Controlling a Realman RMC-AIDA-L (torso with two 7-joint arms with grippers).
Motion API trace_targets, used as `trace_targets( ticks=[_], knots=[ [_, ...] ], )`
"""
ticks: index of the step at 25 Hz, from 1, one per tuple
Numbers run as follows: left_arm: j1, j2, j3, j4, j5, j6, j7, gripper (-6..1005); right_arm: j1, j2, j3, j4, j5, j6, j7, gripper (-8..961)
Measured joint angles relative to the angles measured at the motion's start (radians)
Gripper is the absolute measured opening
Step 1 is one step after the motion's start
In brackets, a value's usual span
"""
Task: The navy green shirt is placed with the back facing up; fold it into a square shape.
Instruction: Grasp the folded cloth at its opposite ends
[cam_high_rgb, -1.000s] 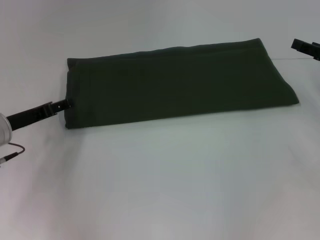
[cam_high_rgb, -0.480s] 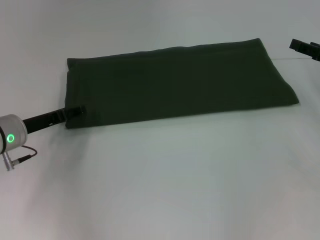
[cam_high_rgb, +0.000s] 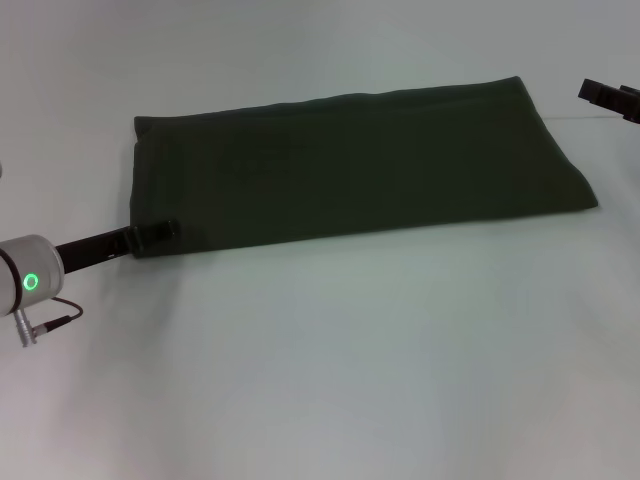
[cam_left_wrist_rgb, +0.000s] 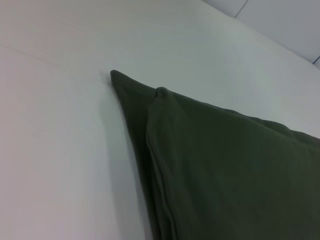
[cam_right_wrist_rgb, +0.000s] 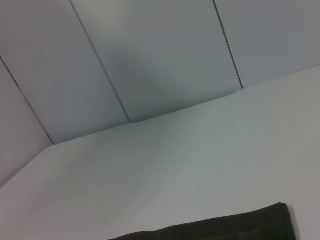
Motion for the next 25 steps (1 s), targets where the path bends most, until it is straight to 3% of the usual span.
trace_targets(
  ticks=[6,11,20,25],
  knots=[
    [-0.001,0.000,0.000,-0.001,0.000,0.008,0.000,790,0.000,0.002,0.000,0.000,0.000,0.001,0.000,728],
    [-0.001,0.000,0.000,-0.001,0.000,0.007,-0.001,642,0.003,0.002,0.000,0.002,0.000,0.001,0.000,728],
    [-0.001,0.000,0.000,-0.004,0.001,0.006,0.002,508,0.006,0.002,0.000,0.005,-0.001,0.007,0.000,727],
    [-0.030,0.016,0.000,-0.035,0.070,-0.010,-0.026,473,0.009,0.007,0.000,0.005,-0.009,0.018,0.000,727]
  ],
)
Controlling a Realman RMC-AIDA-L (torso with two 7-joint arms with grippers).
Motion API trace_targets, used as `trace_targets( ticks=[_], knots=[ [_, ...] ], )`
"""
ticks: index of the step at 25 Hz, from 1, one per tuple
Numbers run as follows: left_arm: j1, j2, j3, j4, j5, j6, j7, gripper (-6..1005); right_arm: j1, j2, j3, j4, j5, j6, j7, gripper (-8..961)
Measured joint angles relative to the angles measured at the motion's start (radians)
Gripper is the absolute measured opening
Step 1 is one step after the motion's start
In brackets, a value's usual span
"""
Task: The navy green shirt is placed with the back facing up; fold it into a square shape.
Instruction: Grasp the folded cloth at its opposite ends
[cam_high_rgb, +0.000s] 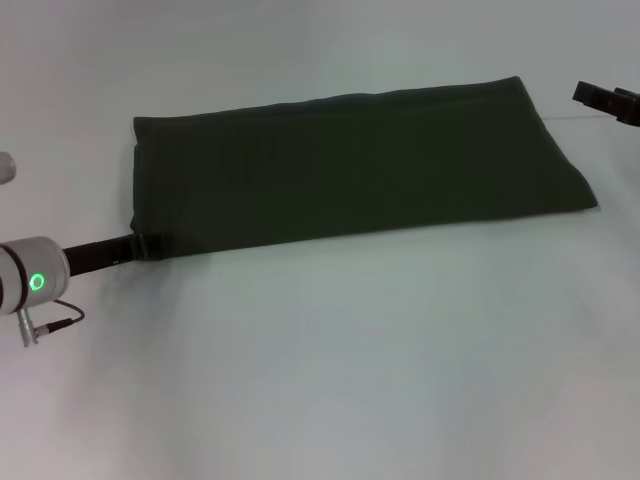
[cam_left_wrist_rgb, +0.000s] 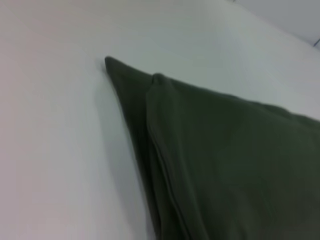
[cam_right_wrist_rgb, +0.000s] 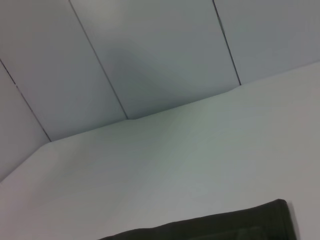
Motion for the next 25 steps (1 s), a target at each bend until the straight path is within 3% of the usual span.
trace_targets(
  ticks=[3,8,11,17,25],
  knots=[
    [-0.018,0.008,-0.003,-0.016,0.033,-0.010,-0.025,468,0.002,0.001,0.000,0.000,0.000,0.001,0.000,727],
    [-0.019,0.009,-0.009,-0.014,0.035,-0.011,-0.029,253,0.002,0.003,0.000,0.000,-0.001,0.003,0.005,727],
    [-0.019,0.011,-0.009,-0.012,0.035,-0.010,-0.030,42,0.002,0.002,-0.001,-0.002,-0.009,0.003,0.021,727],
    [-0.019,0.014,-0.016,-0.008,0.033,-0.006,-0.030,29,0.000,-0.010,-0.003,-0.005,-0.039,0.003,0.085,726],
    [-0.020,0.021,-0.023,-0.005,0.034,0.002,-0.034,18,0.042,-0.077,-0.058,-0.071,-0.368,-0.035,0.506,726]
  ],
)
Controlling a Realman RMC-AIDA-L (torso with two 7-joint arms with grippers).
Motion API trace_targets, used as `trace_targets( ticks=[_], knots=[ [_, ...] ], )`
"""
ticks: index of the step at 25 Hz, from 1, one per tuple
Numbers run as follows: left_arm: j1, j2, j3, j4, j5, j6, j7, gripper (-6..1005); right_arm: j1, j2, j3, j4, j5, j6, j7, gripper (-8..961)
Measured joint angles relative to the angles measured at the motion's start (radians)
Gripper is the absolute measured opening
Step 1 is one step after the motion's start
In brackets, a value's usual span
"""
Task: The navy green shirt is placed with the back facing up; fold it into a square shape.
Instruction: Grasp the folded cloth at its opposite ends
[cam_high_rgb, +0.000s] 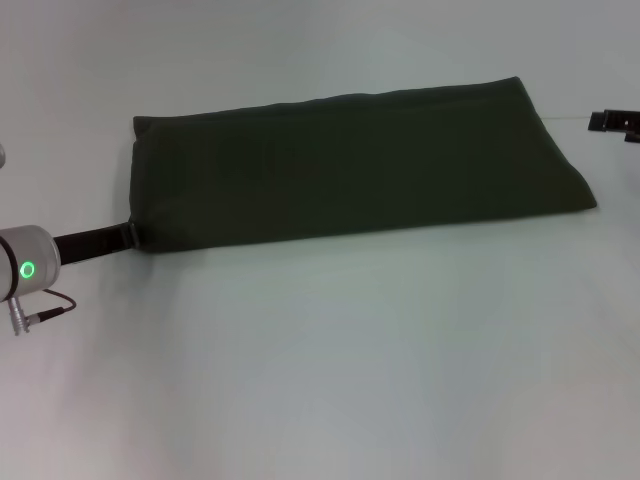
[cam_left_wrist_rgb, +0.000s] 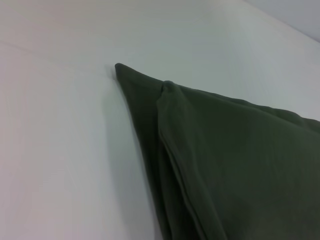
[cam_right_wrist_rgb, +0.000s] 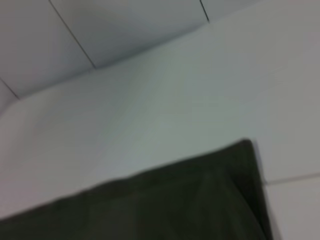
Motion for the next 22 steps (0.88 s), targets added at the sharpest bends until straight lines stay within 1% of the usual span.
trace_targets(
  ticks=[3,5,8,10,12,22],
  knots=[
    [0.000,0.000,0.000,0.002,0.000,0.000,0.000,18,0.024,-0.003,-0.010,-0.029,-0.135,-0.004,0.107,726],
    [0.000,0.000,0.000,0.003,0.000,0.000,0.000,18,0.042,0.001,-0.011,-0.031,-0.205,0.001,0.147,726],
    [-0.001,0.001,0.000,0.007,0.001,-0.001,-0.001,18,0.065,0.011,-0.016,-0.019,-0.265,0.018,0.168,726],
    [-0.001,0.001,0.000,0.010,0.001,-0.001,-0.001,18,0.077,0.020,-0.024,-0.004,-0.284,0.040,0.176,726],
    [-0.001,0.002,0.000,0.014,0.001,-0.002,-0.001,18,0.086,0.026,-0.039,0.014,-0.290,0.064,0.184,726],
    [-0.002,0.004,-0.001,0.024,0.001,-0.002,-0.001,19,0.121,0.046,-0.118,0.115,-0.294,0.210,0.204,725]
  ],
)
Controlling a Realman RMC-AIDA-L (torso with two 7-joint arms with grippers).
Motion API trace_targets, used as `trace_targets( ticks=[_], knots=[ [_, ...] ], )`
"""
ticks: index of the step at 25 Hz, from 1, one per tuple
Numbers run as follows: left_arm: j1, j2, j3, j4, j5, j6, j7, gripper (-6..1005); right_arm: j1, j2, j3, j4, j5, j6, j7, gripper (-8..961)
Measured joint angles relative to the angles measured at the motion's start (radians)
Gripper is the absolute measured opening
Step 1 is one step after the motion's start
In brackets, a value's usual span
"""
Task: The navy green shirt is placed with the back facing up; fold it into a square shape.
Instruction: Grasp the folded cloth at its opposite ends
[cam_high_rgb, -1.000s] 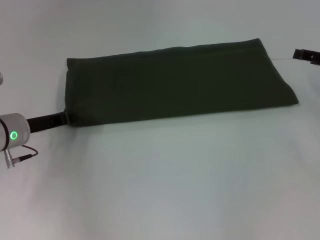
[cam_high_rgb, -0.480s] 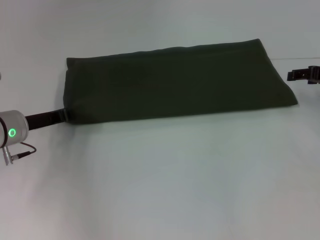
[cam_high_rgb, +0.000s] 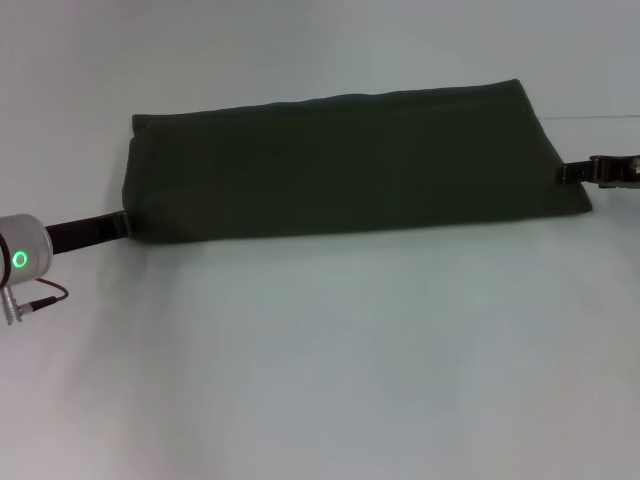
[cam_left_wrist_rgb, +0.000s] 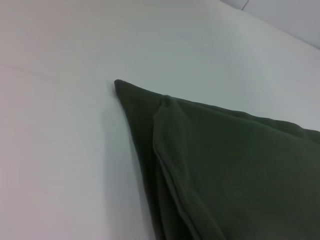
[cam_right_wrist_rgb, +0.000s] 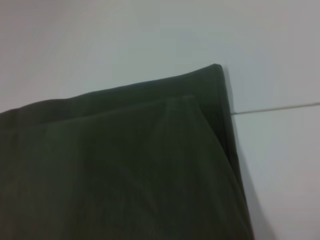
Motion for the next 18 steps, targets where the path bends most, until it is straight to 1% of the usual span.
trace_targets(
  ticks=[5,18],
  knots=[
    [0.000,0.000,0.000,0.002,0.000,0.000,0.000,19,0.003,0.011,-0.009,0.016,-0.001,0.037,0.000,724],
    [-0.001,0.001,-0.007,0.004,0.000,-0.002,0.000,18,0.003,0.055,-0.028,0.032,-0.002,0.129,-0.010,722]
  ],
)
